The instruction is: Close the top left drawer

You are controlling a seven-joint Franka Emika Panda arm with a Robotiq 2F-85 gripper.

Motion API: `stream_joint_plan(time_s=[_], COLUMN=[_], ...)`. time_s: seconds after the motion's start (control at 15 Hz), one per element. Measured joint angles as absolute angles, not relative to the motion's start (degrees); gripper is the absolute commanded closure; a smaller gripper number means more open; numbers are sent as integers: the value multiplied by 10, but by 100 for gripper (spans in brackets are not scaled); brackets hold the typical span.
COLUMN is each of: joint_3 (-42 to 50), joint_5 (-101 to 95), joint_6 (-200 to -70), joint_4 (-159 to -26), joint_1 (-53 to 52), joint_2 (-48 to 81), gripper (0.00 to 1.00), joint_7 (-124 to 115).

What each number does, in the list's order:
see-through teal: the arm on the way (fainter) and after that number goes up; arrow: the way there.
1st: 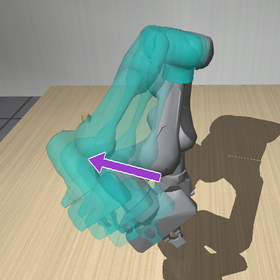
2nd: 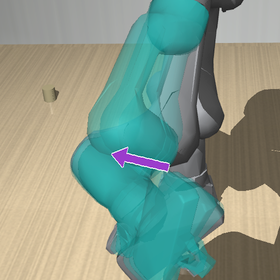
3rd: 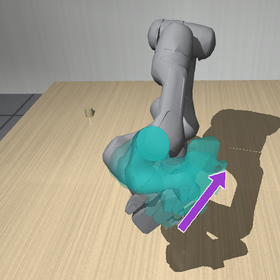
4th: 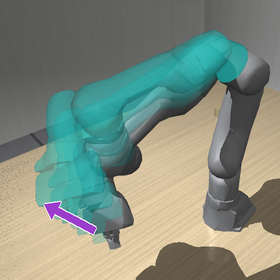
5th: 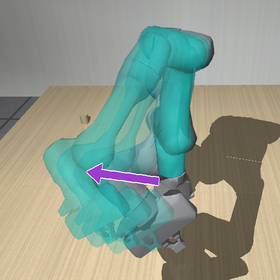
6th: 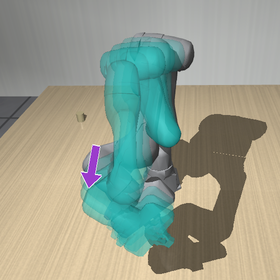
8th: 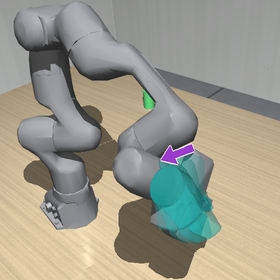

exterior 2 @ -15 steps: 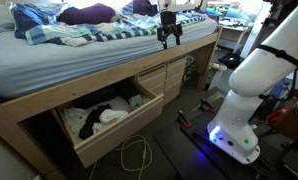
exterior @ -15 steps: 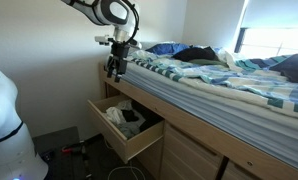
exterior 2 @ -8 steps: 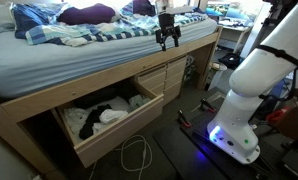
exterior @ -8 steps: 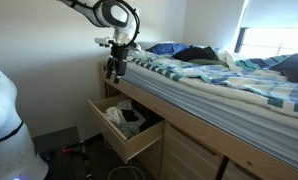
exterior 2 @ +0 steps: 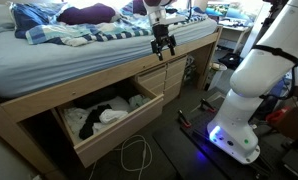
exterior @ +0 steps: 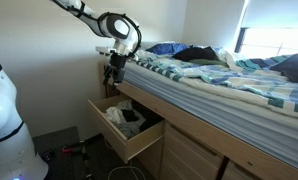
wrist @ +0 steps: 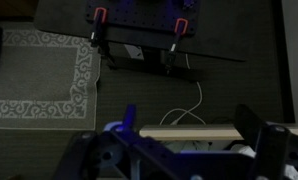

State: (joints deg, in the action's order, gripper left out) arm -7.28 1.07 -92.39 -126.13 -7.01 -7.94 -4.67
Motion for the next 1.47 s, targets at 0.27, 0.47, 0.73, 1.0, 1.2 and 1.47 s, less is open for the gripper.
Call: stream_joint_plan(time_s=[0.27, 0.47, 0.73, 1.0, 1.2, 1.47], joint_3=[-86, -86, -86, -86, -86, -86], joint_5=[21, 37, 71, 71, 71, 71], joint_6=[-933, -942, -967, -970, -970, -1006], joint_4=[-1261, -1260, -1259, -1257, -1257, -1264], joint_1=[-84, -90, -90, -90, -90, -95], joint_2=[-23, 12, 45, 51, 53, 77], gripper=[0, 0, 0, 0, 0, 0], joint_7=[-47, -49, -53, -53, -53, -60])
